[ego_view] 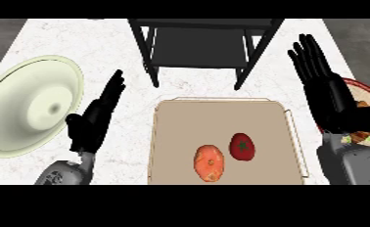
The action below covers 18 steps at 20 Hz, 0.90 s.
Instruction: Pick the tomato from the tray and place it in the tiered shelf
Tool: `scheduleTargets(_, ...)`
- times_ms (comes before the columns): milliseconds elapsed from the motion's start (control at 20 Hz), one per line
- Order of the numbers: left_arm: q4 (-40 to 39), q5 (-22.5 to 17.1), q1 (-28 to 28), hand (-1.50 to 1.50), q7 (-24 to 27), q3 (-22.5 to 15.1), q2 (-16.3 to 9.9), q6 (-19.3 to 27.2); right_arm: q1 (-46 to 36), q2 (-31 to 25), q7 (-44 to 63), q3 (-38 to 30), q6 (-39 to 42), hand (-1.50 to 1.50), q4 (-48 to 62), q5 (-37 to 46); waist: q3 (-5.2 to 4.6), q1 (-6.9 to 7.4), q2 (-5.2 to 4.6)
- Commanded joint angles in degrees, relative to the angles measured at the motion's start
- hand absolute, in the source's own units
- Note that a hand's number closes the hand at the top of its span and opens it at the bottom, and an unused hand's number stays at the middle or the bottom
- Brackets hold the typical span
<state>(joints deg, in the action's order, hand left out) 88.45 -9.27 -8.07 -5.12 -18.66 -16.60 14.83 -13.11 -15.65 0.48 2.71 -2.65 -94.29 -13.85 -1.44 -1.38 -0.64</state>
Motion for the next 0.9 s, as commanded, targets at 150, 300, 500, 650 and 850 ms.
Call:
scheduleTargets(150, -4.5, -5.2, 5.5, 0.0, -5.4, 7.7, -2.7, 1.1, 12.1, -6.2, -1.5, -7.3, -11.6, 1.5, -6.8, 11.9, 1.24, -1.88, 1.25)
scheduleTargets(300, -6.2, -5.6, 8.2, 0.0, -6.2, 8.1, -1.8, 2.8, 21.6, -15.6, 5.4, -11.2, -15.0, 1.5, 2.5, 23.5, -0.01, -5.81, -1.12)
scheduleTargets(500, -6.5, -11.2, 11.1, 0.0, -8.6, 11.3, -4.4, -2.4, 35.1, -2.2, 3.4, -12.1, -23.6, -1.5, -6.0, 19.8, 1.34, -2.19, 1.18)
scheduleTargets(650, -5.8, -11.2, 8.2, 0.0, -12.0, 11.7, -5.5, -3.6, 44.9, -0.2, 2.1, -8.8, -22.8, -1.5, -19.6, 21.7, 1.37, -0.4, 0.98)
scheduleTargets(850, -10.0, -9.6, 7.7, 0.0, -9.2, 10.1, -2.1, -3.7, 53.4, -2.1, -1.9, -4.8, -14.4, -1.5, -25.7, 20.2, 1.36, -0.15, 0.87)
